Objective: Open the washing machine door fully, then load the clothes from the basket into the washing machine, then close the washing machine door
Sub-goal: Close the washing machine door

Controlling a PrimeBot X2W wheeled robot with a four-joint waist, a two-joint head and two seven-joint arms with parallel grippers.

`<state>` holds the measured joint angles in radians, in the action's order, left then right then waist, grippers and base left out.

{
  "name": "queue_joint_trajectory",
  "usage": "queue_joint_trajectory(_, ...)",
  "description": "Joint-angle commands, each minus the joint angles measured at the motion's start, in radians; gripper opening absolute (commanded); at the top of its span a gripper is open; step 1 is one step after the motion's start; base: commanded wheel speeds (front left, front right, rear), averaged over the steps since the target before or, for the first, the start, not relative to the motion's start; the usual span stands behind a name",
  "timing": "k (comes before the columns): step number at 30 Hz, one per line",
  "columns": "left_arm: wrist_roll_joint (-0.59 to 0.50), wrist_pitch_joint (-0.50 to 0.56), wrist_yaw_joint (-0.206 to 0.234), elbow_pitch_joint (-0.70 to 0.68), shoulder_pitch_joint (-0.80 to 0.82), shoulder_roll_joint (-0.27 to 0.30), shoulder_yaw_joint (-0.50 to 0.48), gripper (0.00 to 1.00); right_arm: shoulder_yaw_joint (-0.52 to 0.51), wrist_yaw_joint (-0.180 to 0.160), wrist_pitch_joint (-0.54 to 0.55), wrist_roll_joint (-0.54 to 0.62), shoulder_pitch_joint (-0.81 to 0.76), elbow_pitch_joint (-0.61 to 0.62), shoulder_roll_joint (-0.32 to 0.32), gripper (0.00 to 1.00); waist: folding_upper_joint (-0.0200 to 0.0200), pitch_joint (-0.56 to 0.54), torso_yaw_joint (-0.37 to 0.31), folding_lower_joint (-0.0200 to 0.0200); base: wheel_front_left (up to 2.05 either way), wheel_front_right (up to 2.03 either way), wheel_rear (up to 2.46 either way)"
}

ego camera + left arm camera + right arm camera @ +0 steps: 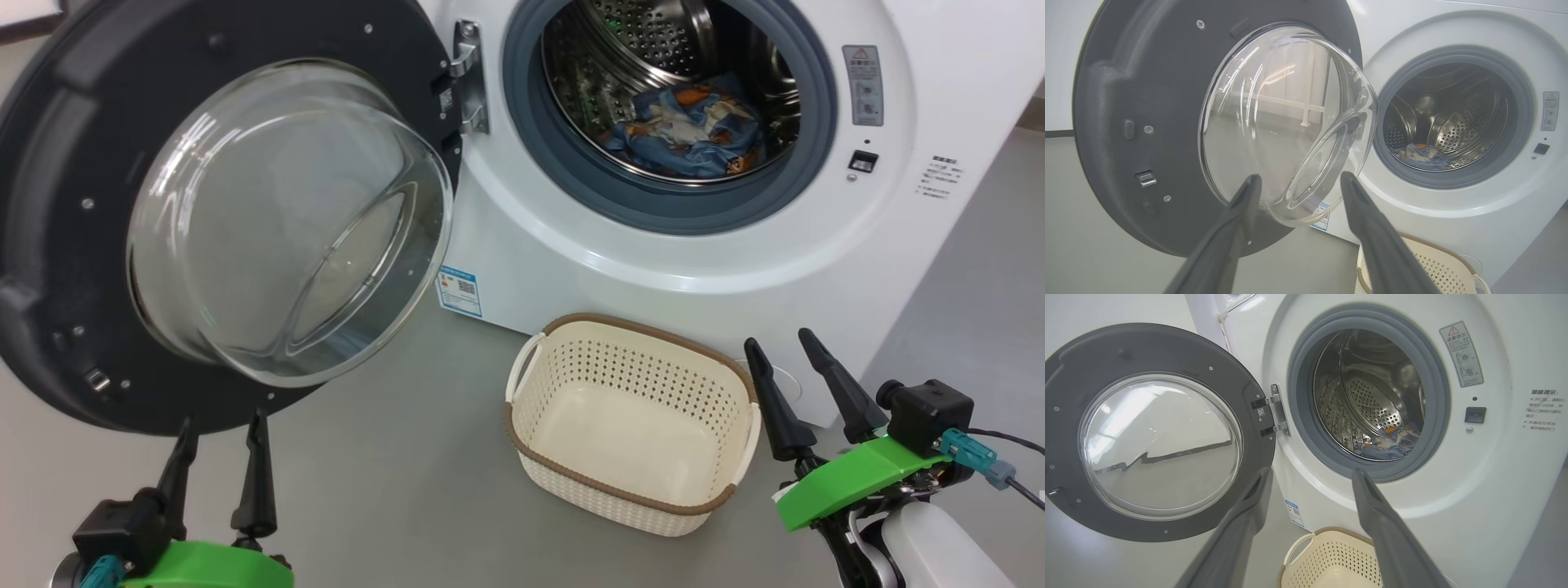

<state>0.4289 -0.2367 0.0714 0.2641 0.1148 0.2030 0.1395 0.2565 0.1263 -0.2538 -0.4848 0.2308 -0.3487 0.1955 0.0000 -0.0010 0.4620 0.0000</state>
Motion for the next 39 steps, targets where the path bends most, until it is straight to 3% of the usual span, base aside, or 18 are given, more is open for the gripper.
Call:
queue_joint_trajectory(1,0.001,-0.006,0.004,-0.017,0.013,0.028,-0.036,1.00,0.022,0.004,-0.008,-0.003,0.006,0.020,0.005,1.00,0.0000,-0.001,0.017,0.0000,0.00,0.00,0.00)
queue_joint_trajectory(10,0.002,-0.003,0.019,-0.034,0.002,0.026,-0.032,1.00,0.036,0.004,-0.008,-0.008,0.010,0.015,0.004,1.00,0.0000,0.000,0.038,0.0000,0.00,0.00,0.00)
queue_joint_trajectory(24,0.018,-0.006,0.020,-0.049,0.013,0.043,-0.041,1.00,0.044,0.004,-0.008,-0.012,0.017,0.017,0.012,1.00,0.0000,0.025,0.016,0.0000,0.00,0.00,0.00)
queue_joint_trajectory(25,0.019,-0.006,0.020,-0.050,0.016,0.044,-0.042,0.83,0.044,0.004,-0.008,-0.012,0.017,0.017,0.013,1.00,0.0000,0.027,0.015,0.0000,0.00,0.00,0.00)
queue_joint_trajectory(27,0.021,-0.007,0.019,-0.052,0.021,0.049,-0.044,0.14,0.044,0.004,-0.008,-0.012,0.018,0.017,0.014,1.00,0.0000,0.031,0.013,0.0000,0.00,0.00,0.00)
queue_joint_trajectory(28,0.020,-0.007,0.018,-0.055,0.024,0.052,-0.045,0.00,0.043,0.004,-0.008,-0.012,0.018,0.018,0.014,1.00,0.0000,0.032,0.013,0.0000,0.00,0.00,0.00)
queue_joint_trajectory(39,0.025,-0.014,-0.006,-0.159,0.094,0.110,-0.082,0.00,0.040,0.004,-0.008,-0.014,0.017,0.018,0.023,1.00,0.0000,0.038,0.015,0.0000,0.00,0.00,0.00)
